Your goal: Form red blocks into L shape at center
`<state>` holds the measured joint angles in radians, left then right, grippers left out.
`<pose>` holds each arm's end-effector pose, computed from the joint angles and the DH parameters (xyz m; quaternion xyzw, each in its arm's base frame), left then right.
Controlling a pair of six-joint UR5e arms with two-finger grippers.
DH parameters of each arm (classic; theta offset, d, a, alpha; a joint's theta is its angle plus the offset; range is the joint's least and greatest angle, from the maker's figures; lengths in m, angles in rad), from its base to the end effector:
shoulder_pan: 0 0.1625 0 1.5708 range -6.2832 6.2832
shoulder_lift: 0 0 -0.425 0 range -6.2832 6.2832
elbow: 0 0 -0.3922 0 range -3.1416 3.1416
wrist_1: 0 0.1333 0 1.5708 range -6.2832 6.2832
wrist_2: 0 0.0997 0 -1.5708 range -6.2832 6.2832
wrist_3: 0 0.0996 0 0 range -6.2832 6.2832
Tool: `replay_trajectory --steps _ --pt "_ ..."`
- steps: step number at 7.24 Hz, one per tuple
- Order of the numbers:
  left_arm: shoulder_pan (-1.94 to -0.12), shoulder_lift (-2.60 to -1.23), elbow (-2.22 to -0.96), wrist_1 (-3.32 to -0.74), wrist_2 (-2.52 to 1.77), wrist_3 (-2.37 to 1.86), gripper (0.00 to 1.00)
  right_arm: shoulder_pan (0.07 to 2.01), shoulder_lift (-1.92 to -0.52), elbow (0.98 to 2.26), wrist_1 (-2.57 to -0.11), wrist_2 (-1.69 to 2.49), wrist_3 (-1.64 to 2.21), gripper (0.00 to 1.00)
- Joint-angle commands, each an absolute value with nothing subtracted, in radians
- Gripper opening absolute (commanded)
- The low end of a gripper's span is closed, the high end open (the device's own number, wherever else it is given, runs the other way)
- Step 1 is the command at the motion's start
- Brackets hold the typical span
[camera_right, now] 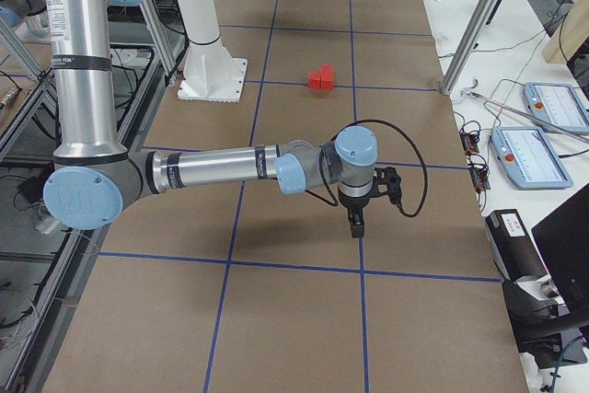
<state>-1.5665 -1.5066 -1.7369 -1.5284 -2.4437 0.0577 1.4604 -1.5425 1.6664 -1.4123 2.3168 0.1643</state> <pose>-0.0550 -0.4665 0.6047 0.0382 0.4217 0.0406 0.9050 0.0083 -0.5214 0.5813 0.0804 -0.3753 -0.0264 0.9230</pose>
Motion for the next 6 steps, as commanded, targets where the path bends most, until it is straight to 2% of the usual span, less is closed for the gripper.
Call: replay_trajectory --steps 1,6 --pt "-1.566 -1.508 -1.741 -1.529 -2.454 0.058 1.00 1.460 -1.543 1.667 -1.405 2.292 0.155 1.00" --pt "-1.563 -1.531 -1.765 -1.535 -2.442 0.057 1.00 1.462 -1.577 1.664 -1.326 2.303 0.170 1.00"
